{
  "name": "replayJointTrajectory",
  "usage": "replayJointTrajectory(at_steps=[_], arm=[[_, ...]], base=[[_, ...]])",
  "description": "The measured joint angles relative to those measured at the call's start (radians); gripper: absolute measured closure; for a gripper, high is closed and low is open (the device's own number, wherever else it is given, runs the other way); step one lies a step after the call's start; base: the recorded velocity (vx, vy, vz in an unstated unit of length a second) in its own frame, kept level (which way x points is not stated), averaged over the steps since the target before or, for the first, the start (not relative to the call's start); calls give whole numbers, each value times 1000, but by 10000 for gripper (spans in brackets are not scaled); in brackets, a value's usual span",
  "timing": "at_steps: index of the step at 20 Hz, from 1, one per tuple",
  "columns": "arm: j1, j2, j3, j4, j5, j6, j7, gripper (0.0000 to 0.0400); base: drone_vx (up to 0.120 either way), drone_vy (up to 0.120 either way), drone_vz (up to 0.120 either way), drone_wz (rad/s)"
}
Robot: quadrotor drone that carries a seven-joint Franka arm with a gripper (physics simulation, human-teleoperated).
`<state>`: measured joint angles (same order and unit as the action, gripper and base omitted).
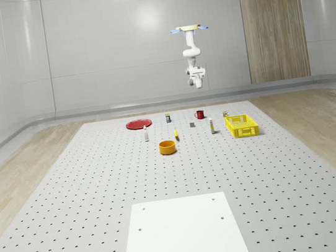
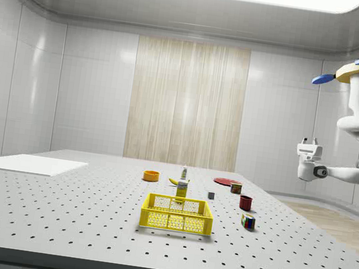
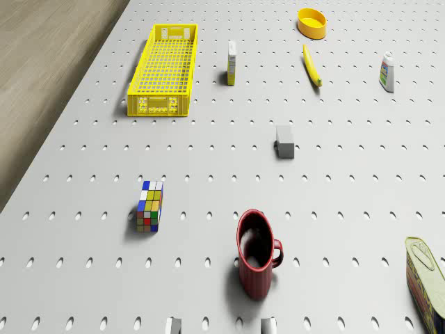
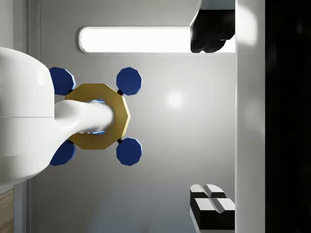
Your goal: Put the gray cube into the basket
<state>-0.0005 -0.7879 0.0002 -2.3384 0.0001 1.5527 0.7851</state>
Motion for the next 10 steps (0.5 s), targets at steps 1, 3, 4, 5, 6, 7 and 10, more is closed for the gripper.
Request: replayJointTrajectory(at_steps=[1,3,4,5,6,7,10], arm=[[-1,1,0,21,0,-19,0,0],[-2,7,1,63,1,-53,-1,0],[-2,13,1,85,1,-69,-1,0],[-2,19,1,106,1,-84,-1,0],[-3,25,1,128,1,-98,-2,0],[-3,33,2,149,1,-111,-2,0],[-4,53,2,206,2,-145,-2,0]], base=[[0,-120,0,0],[0,-120,0,0],[120,-120,0,0],[120,-120,0,0],[120,-120,0,0],[120,-120,0,0],[120,-120,0,0]])
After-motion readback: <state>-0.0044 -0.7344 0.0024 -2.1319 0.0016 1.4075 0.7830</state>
